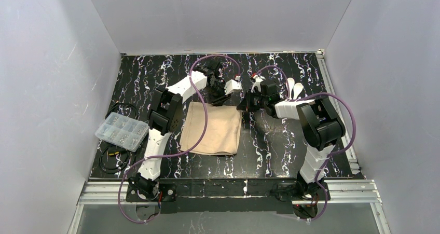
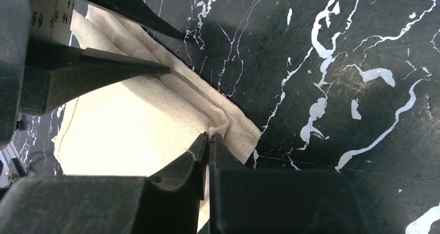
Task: Fold the napkin into a case and place the utensils inside
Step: Smooth out the lower triangle-folded napkin at the center of the board.
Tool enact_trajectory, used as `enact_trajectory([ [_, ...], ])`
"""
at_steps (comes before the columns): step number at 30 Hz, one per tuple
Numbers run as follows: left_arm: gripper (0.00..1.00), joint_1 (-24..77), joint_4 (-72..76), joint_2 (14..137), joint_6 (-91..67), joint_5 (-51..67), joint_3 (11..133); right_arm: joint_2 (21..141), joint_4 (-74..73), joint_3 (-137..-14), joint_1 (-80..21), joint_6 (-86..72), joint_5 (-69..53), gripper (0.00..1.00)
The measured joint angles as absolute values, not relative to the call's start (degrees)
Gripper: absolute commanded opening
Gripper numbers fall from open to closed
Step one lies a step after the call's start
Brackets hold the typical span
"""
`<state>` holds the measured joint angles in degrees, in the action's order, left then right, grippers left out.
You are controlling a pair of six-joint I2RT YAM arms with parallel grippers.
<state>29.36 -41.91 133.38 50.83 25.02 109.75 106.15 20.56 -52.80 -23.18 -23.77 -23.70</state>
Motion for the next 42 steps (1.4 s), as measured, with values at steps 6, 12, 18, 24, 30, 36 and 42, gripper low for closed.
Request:
enact_trajectory([
  [6,0.34,29.4,-42.1,133.4,51.0,24.8,109.9,106.1,20.8,-52.9,-22.8,-23.8,-24.4,0.11],
  [12,0.47,29.1,-42.9,133.5,50.3,23.2,110.7,107.6,20.8,-52.9,-22.8,-23.3,-24.2,0.13],
  [18,0.52,25.9,-45.9,133.6,48.3,21.9,115.7,109.4,21.5,-53.3,-22.5,-22.9,-24.6,0.22],
  [24,0.5,21.0,-47.4,130.6,46.4,21.5,118.6,109.5,21.5,-53.8,-22.5,-22.8,-24.9,0.35],
  [30,0.45,21.7,-48.9,121.2,44.4,28.2,109.0,108.9,21.5,-54.9,-22.6,-24.3,-26.3,0.68],
  [36,0.41,30.3,-50.9,116.7,44.9,34.3,97.1,105.6,16.6,-55.5,-22.2,-24.4,-24.3,0.77],
  [42,0.35,30.7,-52.7,116.7,44.8,36.4,92.7,97.0,13.2,-54.1,-22.1,-25.0,-23.5,0.22],
])
